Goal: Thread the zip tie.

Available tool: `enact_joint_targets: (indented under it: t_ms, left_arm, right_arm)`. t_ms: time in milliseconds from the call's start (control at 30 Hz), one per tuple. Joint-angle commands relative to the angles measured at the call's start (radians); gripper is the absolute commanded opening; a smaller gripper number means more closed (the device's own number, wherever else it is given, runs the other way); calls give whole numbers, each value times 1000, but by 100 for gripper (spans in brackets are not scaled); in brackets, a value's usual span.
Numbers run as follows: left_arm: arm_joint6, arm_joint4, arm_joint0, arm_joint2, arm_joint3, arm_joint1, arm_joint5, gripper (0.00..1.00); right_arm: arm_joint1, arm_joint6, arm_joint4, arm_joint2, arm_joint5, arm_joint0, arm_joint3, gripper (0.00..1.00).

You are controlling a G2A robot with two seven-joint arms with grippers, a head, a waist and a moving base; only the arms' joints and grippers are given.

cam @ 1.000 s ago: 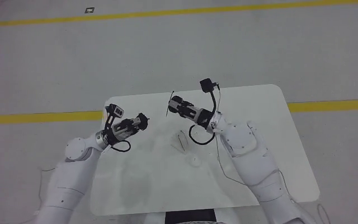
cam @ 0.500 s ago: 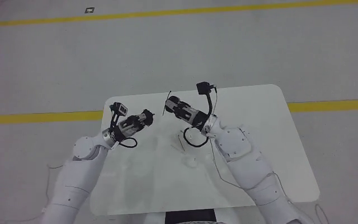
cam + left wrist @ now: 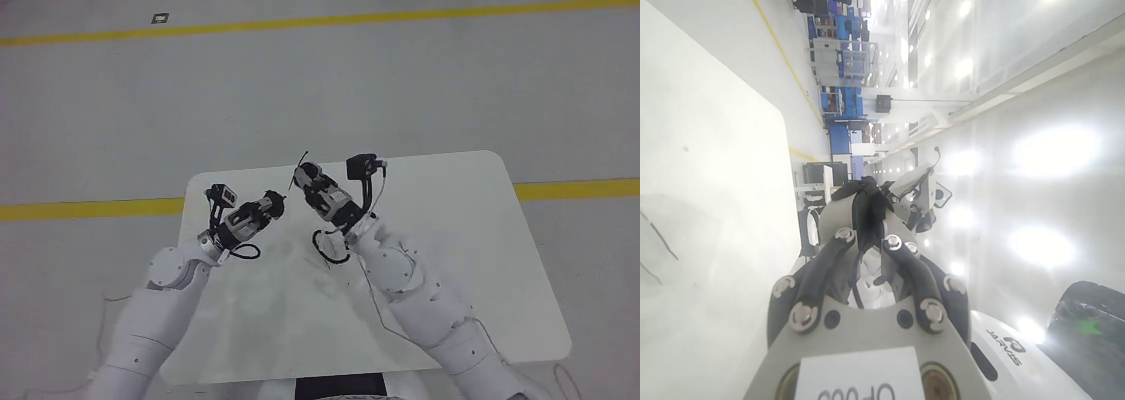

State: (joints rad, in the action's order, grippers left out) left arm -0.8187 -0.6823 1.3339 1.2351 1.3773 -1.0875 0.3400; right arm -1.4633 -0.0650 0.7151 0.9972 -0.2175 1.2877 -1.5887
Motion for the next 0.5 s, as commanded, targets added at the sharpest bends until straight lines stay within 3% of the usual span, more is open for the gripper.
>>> enact_joint_targets:
  t_ms: [0, 133, 233, 467]
  left_arm:
    - [7, 6, -3, -2, -3, -4, 0, 0]
    - [30, 20, -6, -1, -11, -10, 0, 0]
    - [42, 22, -8, 4, -16, -15, 0, 0]
    - [42, 22, -8, 5, -17, -16, 0, 0]
  right_arm:
    - [-1, 44, 45, -8, 1, -1, 18, 0]
    - [1, 83, 116, -12, -24, -11, 39, 0]
    - [3, 171, 151, -7, -88, -11, 53, 0]
    - [3, 171, 151, -7, -88, -11, 53, 0]
